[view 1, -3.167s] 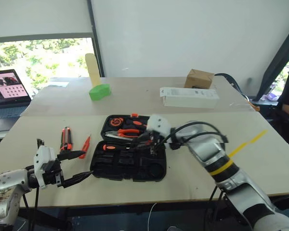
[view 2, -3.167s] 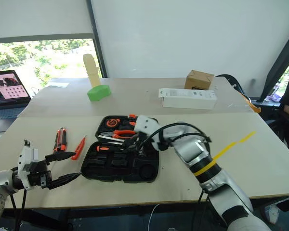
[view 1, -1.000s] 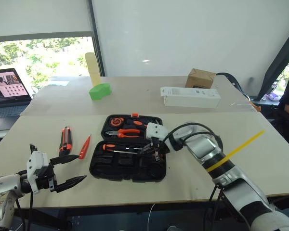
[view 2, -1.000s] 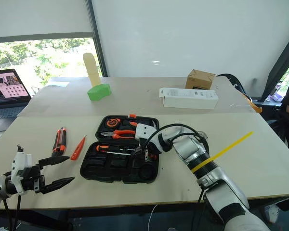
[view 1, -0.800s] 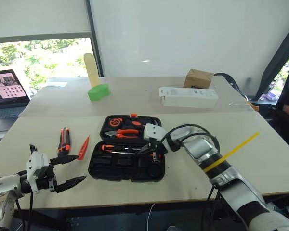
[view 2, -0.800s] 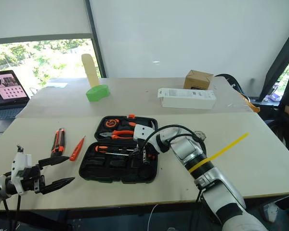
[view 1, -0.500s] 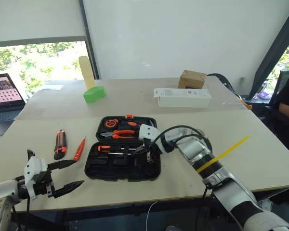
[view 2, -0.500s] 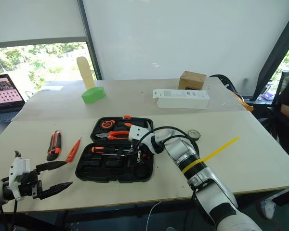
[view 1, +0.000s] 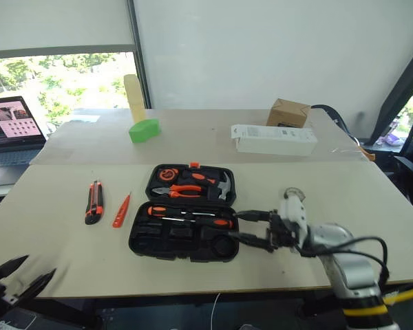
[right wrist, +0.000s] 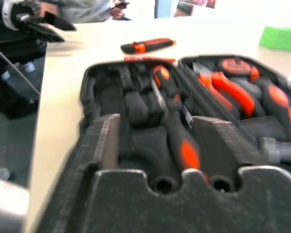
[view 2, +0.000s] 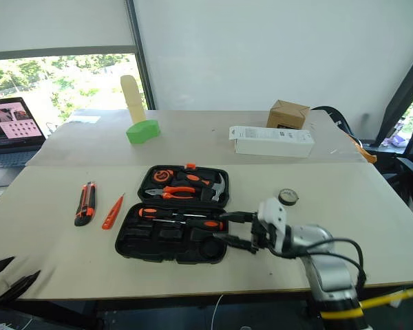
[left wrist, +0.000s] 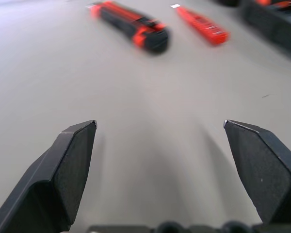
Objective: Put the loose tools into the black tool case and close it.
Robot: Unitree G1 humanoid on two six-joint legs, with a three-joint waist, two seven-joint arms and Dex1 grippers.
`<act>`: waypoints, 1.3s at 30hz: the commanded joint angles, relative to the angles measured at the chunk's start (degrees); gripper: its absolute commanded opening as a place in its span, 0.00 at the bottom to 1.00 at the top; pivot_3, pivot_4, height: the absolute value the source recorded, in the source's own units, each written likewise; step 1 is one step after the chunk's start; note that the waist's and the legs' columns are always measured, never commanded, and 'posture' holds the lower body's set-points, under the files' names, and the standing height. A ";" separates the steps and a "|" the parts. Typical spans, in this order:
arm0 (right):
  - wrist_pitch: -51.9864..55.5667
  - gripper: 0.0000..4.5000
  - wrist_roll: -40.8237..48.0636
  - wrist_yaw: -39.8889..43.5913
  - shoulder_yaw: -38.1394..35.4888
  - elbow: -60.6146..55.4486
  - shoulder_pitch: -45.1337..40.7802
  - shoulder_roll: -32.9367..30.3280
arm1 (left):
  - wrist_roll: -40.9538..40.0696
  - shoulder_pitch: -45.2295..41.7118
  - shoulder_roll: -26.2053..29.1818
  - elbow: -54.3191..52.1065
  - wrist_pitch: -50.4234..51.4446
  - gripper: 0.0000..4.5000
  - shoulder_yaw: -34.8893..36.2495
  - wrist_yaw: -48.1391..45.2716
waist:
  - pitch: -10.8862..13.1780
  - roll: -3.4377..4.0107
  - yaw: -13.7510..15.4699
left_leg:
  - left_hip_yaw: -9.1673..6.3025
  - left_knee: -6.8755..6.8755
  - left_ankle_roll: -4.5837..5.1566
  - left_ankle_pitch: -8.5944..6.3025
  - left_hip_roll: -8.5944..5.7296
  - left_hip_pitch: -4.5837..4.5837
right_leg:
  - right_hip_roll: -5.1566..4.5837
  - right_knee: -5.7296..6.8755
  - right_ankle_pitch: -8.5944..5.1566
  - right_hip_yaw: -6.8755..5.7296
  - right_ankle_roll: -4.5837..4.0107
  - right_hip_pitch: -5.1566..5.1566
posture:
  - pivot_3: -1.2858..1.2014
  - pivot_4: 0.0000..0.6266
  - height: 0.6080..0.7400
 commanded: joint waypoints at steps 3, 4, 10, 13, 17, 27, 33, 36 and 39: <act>-3.25 1.00 7.01 -0.07 -4.76 -4.58 3.16 -2.00 | -3.00 -0.56 1.36 -12.88 13.18 1.00 -2.47 7.46 | 0.14 -0.02 -0.01 | 0.00 0.00 -0.06 0.04 0.19 0.68 | 0.08 -0.09 0.02 -0.01 0.00 0.74 | 0.52 0.24 1.00; -2.92 1.00 7.48 -0.81 -4.66 -5.21 2.13 -2.25 | -4.86 -1.86 2.19 -16.30 17.89 1.00 -3.48 9.22 | 0.15 -0.03 -0.01 | 0.01 0.00 -0.07 0.04 0.27 0.85 | 0.08 -0.11 0.00 0.01 0.00 0.83 | 0.52 0.24 1.00; 2.86 1.00 6.53 -5.20 -1.11 -7.70 -6.86 -5.57 | -10.03 -19.05 8.96 -29.97 47.26 1.00 -14.38 26.06 | 0.15 -0.13 0.43 | 0.00 0.04 -0.25 0.18 0.34 0.97 | 0.41 0.18 0.04 0.16 -0.07 0.75 | 0.52 0.24 1.00; 7.28 1.00 6.58 -6.86 1.17 -8.50 -10.85 -7.14 | -8.51 -31.29 8.38 -30.56 61.09 1.00 -20.07 37.58 | 0.16 -0.12 0.38 | 0.00 -0.01 -0.30 0.16 0.18 0.96 | 0.41 0.56 0.05 0.29 -0.15 0.59 | 0.52 0.24 1.00; 10.55 1.00 6.82 -7.52 3.67 -9.14 -13.38 -8.16 | -6.69 -40.88 5.49 -28.84 69.20 1.00 -25.94 43.04 | 0.16 -0.12 -0.26 | -0.09 -0.07 -0.60 0.20 0.21 0.85 | 0.61 0.63 0.05 0.38 -0.16 0.49 | 0.52 0.24 1.00; 13.04 1.00 7.31 -6.83 5.32 -9.91 -15.25 -10.01 | 0.52 -48.53 -1.08 -21.26 72.96 1.00 -31.72 48.30 | 0.18 -0.14 -0.04 | -0.16 -0.02 -0.61 0.10 0.10 0.69 | 0.60 0.44 0.02 0.52 -0.11 0.39 | 0.52 0.24 1.00; 13.59 1.00 8.30 -7.08 4.46 -11.59 -13.41 -10.72 | 1.52 -49.02 -3.78 -20.61 72.19 0.85 -30.29 47.38 | 0.19 -0.16 0.31 | -0.26 0.02 -0.62 0.10 0.07 0.62 | 0.55 0.48 0.02 0.48 -0.11 0.37 | 0.52 0.24 1.00; 13.73 1.00 8.64 -7.22 4.21 -11.99 -12.83 -10.95 | 2.03 -48.34 -3.72 -20.63 73.47 0.85 -31.30 46.76 | 0.19 -0.16 0.38 | -0.26 0.02 -0.62 0.11 0.03 0.63 | 0.52 0.49 0.02 0.48 -0.11 0.37 | 0.52 0.24 1.00; 14.07 1.00 9.38 -7.43 4.25 -12.33 -12.67 -11.19 | 2.61 -48.84 -3.90 -19.03 74.49 0.67 -31.42 46.53 | 0.18 -0.16 0.44 | -0.26 0.02 -0.62 0.11 0.03 0.64 | 0.52 0.50 0.02 0.49 -0.11 0.37 | 0.52 0.24 1.00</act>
